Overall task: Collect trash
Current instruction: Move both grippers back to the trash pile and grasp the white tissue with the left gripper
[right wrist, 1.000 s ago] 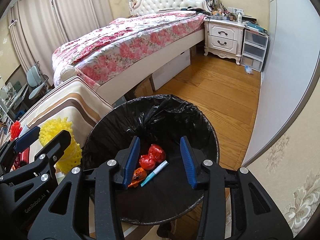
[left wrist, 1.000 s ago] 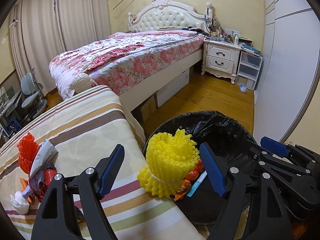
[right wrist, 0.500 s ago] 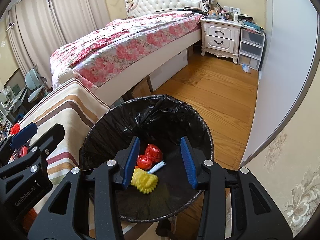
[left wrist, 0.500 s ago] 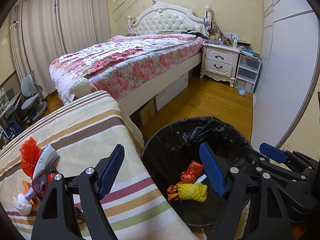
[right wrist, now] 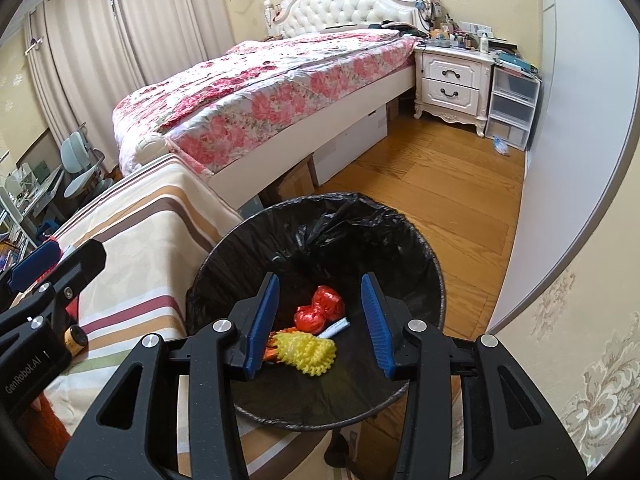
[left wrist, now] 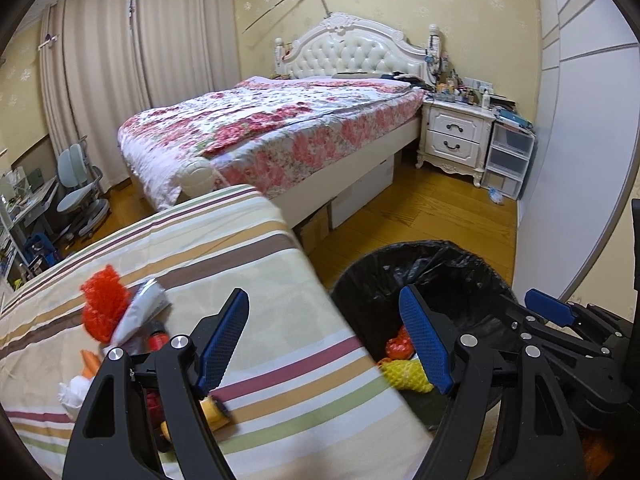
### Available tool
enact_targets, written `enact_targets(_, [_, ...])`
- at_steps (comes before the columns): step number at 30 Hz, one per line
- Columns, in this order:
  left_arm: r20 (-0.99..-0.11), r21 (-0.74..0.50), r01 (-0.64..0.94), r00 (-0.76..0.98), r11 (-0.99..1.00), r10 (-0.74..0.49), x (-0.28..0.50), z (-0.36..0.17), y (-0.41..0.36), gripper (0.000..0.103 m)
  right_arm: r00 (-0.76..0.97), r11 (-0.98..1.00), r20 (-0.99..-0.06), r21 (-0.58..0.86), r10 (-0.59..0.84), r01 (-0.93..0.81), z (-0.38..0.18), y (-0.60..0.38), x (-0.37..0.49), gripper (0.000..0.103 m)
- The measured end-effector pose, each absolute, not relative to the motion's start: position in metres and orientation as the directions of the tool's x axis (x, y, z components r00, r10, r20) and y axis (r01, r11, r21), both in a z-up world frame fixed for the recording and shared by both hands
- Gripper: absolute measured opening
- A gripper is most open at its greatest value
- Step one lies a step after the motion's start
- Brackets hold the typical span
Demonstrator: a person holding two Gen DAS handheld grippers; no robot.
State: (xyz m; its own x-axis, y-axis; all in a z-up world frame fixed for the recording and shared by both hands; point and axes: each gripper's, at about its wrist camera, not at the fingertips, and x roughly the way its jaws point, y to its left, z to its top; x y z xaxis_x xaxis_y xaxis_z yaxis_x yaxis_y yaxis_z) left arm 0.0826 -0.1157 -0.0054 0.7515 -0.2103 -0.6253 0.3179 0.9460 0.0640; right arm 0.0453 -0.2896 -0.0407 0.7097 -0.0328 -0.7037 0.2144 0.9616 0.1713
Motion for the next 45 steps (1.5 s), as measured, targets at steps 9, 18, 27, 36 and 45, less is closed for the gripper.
enact_targets(9, [-0.638, 0.072, 0.187, 0.763, 0.98, -0.099, 0.071, -0.008, -0.043, 0.075, 0.697, 0.978, -0.716, 0.171, 0.04, 0.119, -0.043, -0.239, 0.042, 0.043])
enact_targets(18, [-0.653, 0.092, 0.048, 0.757, 0.995, 0.023, 0.055, -0.019, 0.025, 0.076, 0.679, 0.988, -0.726, 0.156, 0.111, 0.006, -0.045, -0.182, 0.038, 0.044])
enact_targets(27, [-0.69, 0.108, 0.011, 0.721, 0.994, 0.067, 0.056, -0.039, 0.062, 0.077, 0.666, 0.989, -0.733, 0.129, 0.141, -0.067, -0.044, -0.14, 0.033, 0.052])
enact_targets(36, [-0.727, 0.099, 0.04, 0.686, 0.994, 0.044, 0.065, -0.05, 0.077, 0.059, 0.625, 0.987, -0.765, 0.092, 0.156, -0.134, -0.054, -0.108, 0.035, 0.052])
enact_targets(45, [-0.721, 0.095, 0.055, 0.693, 0.994, 0.03, 0.057, -0.051, 0.085, 0.044, 0.62, 0.985, -0.77, 0.063, 0.152, -0.162, -0.057, -0.089, 0.053, 0.055])
